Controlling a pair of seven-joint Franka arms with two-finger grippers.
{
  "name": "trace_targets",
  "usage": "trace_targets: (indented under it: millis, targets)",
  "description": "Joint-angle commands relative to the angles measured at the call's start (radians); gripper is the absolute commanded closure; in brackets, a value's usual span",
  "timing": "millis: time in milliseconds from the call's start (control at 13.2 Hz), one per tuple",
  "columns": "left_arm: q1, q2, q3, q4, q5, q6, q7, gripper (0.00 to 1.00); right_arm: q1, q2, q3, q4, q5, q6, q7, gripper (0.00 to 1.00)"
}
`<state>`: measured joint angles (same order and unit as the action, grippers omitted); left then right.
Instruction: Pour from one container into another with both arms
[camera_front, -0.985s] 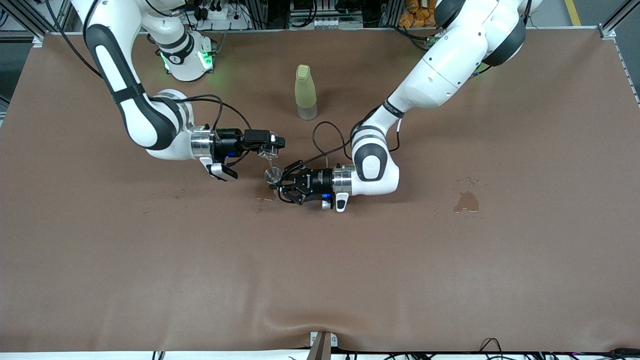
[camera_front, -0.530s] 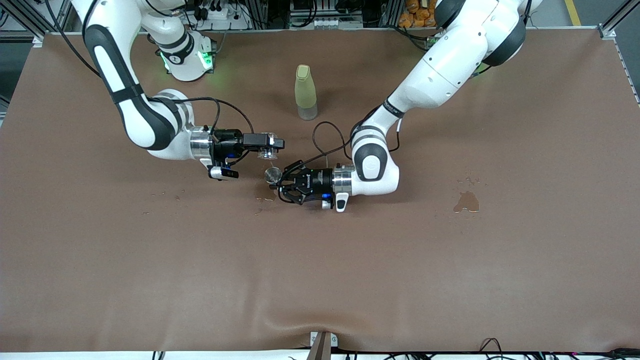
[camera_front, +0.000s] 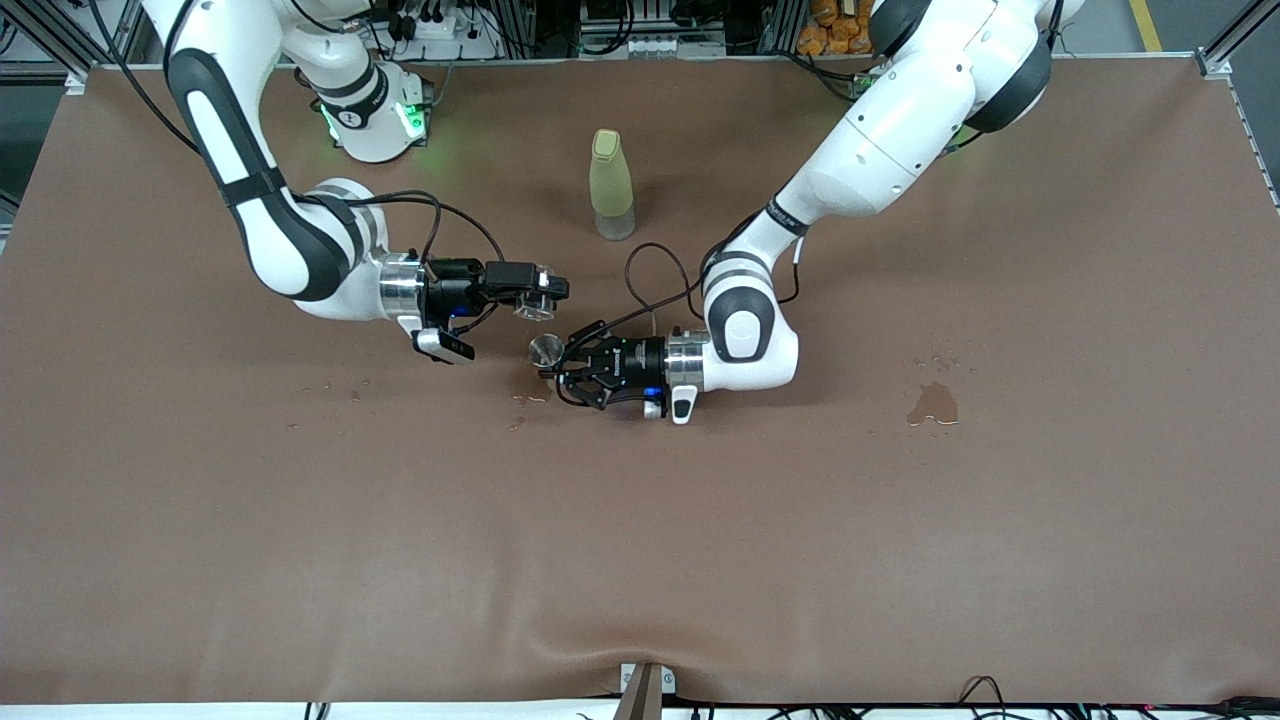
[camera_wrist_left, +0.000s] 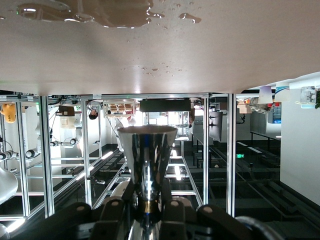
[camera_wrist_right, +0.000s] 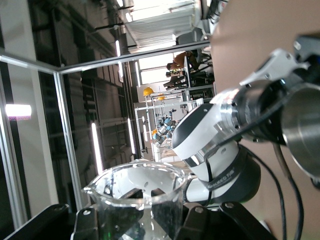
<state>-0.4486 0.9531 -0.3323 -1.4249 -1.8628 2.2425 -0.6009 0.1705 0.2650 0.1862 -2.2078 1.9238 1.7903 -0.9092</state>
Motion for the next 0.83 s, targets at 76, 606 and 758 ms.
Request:
trace_targets:
  millis: [76, 606, 758]
  targets:
    - [-0.007, 0.012, 0.001, 0.023, -0.036, 0.009, 0.015, 1.00, -0.017, -0.027, -0.010, 0.011, -0.038, 0.008, -0.357, 1.00]
    - [0.082, -0.022, -0.005, -0.020, -0.027, -0.004, 0.015, 1.00, -0.136, -0.023, -0.011, 0.016, -0.139, -0.002, -1.072, 1.00]
    - [0.112, -0.039, -0.008, -0.049, -0.021, -0.009, 0.013, 1.00, -0.199, -0.023, -0.025, 0.031, -0.245, -0.023, -1.192, 1.00]
